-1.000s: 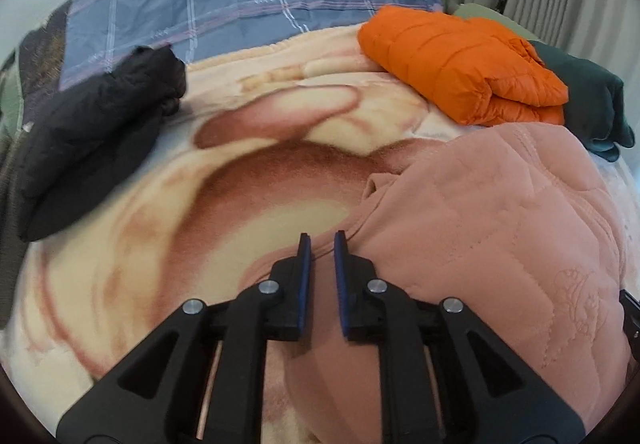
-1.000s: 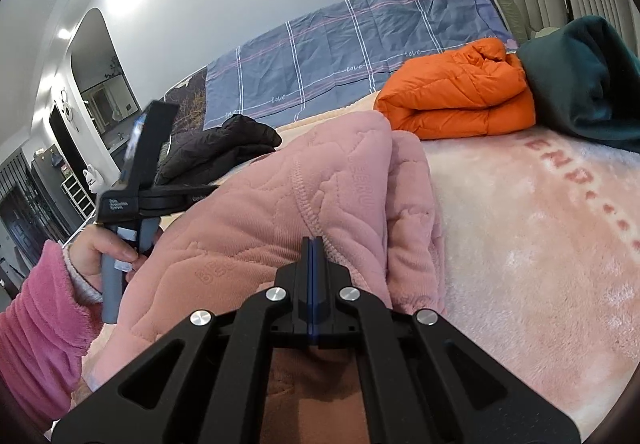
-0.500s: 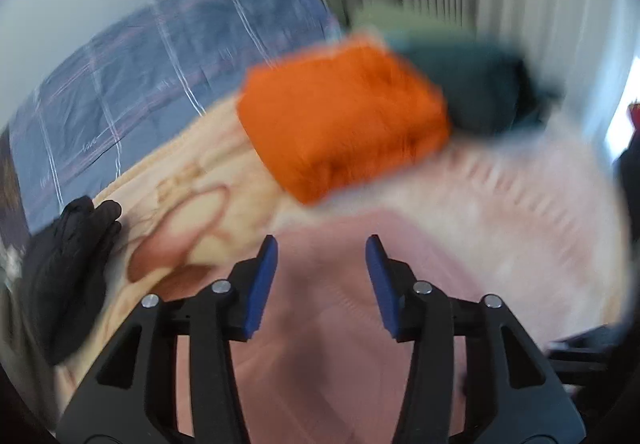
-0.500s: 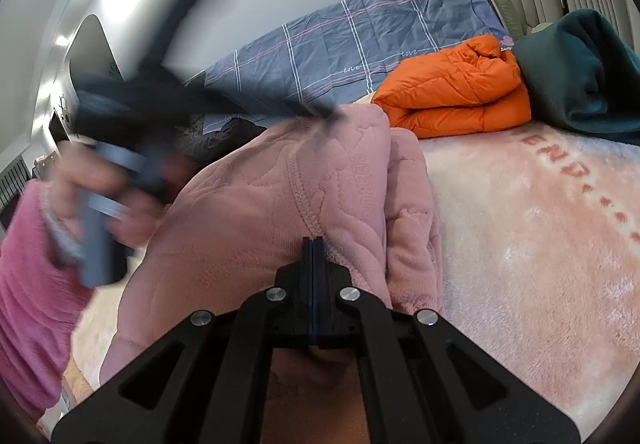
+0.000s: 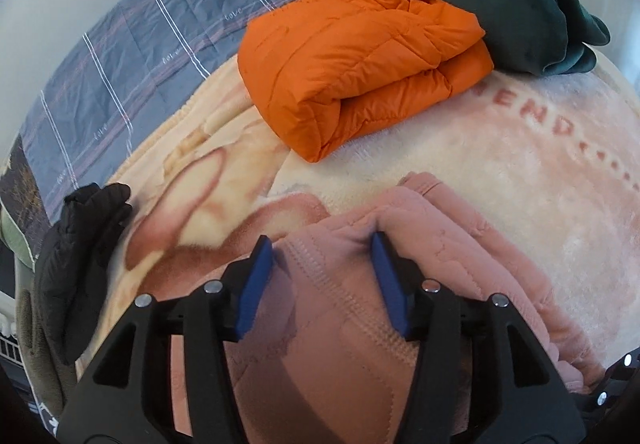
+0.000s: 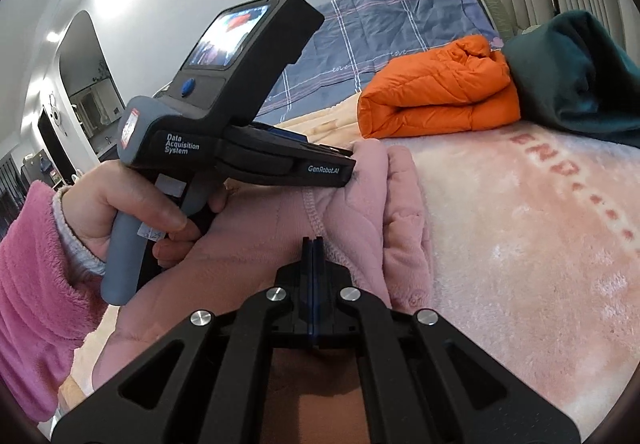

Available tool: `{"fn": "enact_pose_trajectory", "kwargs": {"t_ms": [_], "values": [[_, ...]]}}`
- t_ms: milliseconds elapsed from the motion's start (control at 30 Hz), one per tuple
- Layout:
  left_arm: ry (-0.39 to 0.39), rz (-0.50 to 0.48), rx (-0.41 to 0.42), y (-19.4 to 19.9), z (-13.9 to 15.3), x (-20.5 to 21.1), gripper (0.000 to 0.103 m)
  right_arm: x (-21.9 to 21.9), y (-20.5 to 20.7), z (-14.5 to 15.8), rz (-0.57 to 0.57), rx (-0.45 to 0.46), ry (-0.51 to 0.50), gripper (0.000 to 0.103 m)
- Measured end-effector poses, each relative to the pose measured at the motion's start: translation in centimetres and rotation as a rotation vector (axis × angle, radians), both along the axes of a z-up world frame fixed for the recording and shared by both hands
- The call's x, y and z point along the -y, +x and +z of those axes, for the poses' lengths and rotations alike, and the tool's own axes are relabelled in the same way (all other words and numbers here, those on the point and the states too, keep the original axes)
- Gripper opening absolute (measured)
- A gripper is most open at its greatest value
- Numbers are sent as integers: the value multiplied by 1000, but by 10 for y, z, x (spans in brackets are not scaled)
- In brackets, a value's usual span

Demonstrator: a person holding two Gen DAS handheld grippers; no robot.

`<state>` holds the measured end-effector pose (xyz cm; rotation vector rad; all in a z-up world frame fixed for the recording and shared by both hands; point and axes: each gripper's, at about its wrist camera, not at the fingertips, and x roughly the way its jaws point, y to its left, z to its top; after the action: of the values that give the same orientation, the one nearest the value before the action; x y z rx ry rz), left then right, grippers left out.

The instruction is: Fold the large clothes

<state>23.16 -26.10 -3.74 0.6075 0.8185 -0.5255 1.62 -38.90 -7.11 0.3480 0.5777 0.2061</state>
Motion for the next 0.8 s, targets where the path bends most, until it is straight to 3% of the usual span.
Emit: {"fn": "enact_pose_trajectory", "kwargs": {"t_ms": [167, 433, 567, 800], "values": [[7, -1, 38, -8, 4, -1, 54, -2, -2, 0, -10, -5, -10, 0], [-4, 6, 32, -8, 5, -4, 56, -2, -7, 8, -30, -32, -17, 0], [-37, 22, 26, -4, 10, -12, 60, -4, -29, 21, -58, 10, 8, 3], [-179, -27, 83, -37, 69, -65, 63, -20, -33, 4, -49, -31, -69, 3]]}}
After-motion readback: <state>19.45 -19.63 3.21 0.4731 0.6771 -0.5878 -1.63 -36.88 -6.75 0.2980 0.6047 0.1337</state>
